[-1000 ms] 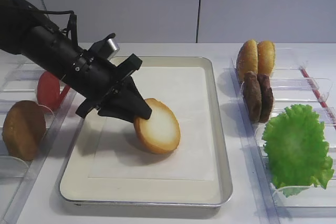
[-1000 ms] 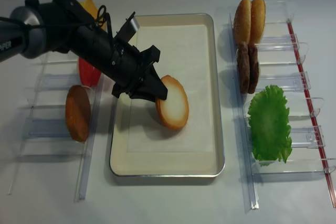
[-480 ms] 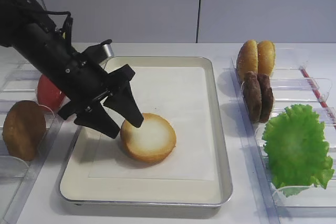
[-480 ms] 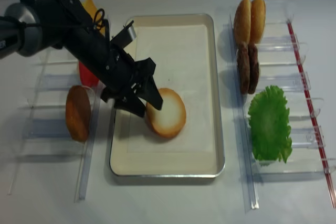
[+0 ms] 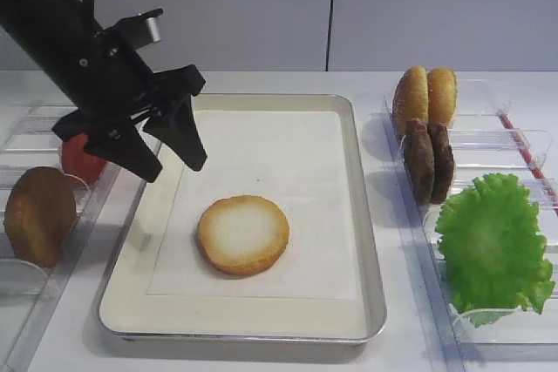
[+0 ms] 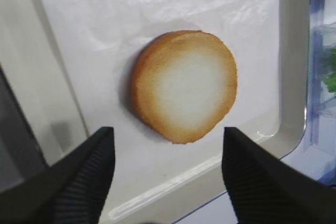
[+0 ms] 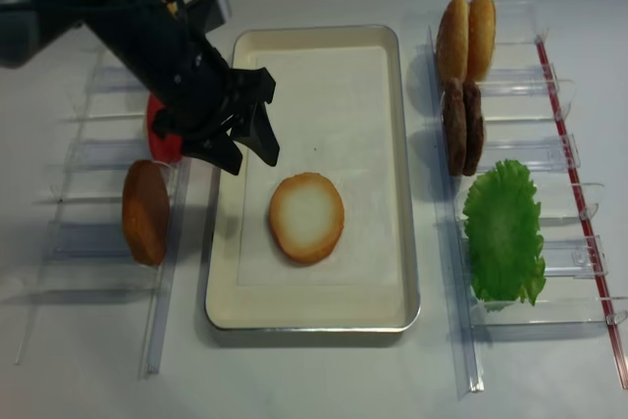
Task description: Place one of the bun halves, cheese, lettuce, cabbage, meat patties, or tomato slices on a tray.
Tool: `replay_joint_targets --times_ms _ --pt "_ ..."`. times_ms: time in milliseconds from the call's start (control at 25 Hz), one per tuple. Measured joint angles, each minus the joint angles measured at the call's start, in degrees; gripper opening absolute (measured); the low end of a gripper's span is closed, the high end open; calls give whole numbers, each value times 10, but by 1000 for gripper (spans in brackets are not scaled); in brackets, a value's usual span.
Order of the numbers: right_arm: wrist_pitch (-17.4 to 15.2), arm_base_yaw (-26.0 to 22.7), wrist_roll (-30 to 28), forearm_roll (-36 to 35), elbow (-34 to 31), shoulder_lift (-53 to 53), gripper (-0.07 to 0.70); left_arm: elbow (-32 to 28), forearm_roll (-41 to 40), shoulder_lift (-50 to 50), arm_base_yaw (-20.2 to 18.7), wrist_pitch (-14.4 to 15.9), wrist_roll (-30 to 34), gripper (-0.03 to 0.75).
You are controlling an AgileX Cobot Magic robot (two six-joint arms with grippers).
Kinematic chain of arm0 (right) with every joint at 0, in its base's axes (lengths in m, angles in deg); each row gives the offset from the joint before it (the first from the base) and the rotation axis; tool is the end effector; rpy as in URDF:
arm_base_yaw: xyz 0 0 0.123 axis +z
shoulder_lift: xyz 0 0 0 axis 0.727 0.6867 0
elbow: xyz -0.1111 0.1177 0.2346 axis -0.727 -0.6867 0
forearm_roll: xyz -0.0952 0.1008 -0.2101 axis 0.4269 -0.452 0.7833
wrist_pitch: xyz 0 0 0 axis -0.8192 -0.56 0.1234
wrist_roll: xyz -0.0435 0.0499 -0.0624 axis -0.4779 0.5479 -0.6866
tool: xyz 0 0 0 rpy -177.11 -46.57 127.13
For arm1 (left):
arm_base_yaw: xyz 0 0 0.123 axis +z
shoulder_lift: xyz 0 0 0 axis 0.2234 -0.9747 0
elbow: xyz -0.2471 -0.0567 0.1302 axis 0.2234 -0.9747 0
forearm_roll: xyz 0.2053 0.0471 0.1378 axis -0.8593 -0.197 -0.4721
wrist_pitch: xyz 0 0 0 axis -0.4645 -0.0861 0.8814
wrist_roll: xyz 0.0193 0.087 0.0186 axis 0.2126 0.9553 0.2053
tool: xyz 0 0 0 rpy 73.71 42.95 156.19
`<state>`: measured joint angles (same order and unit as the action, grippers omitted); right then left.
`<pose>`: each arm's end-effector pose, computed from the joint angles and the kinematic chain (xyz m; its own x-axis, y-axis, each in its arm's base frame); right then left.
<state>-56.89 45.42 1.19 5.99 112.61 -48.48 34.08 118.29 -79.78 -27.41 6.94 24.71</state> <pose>-0.0071 0.0081 0.2624 -0.5326 -0.0506 -0.8448 -0.0849 0.9964 -0.0062 0.3163 -0.1250 0.2607 -0.9826 0.1733 -0.0675 0.1846 0.8664 -0.4639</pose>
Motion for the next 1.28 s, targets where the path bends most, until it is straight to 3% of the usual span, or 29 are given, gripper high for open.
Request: replay_joint_targets --times_ms 320,560,920,1280 --pt "0 0 0 0 0 0 188 -12 -205 118 -34 7 -87 413" --pt "0 0 0 0 0 0 188 -98 -285 262 -34 13 -111 407" --pt "0 0 0 0 0 0 188 -253 -319 511 -34 24 -121 382" --pt "0 0 0 0 0 0 188 -360 -320 738 -34 30 -98 368"
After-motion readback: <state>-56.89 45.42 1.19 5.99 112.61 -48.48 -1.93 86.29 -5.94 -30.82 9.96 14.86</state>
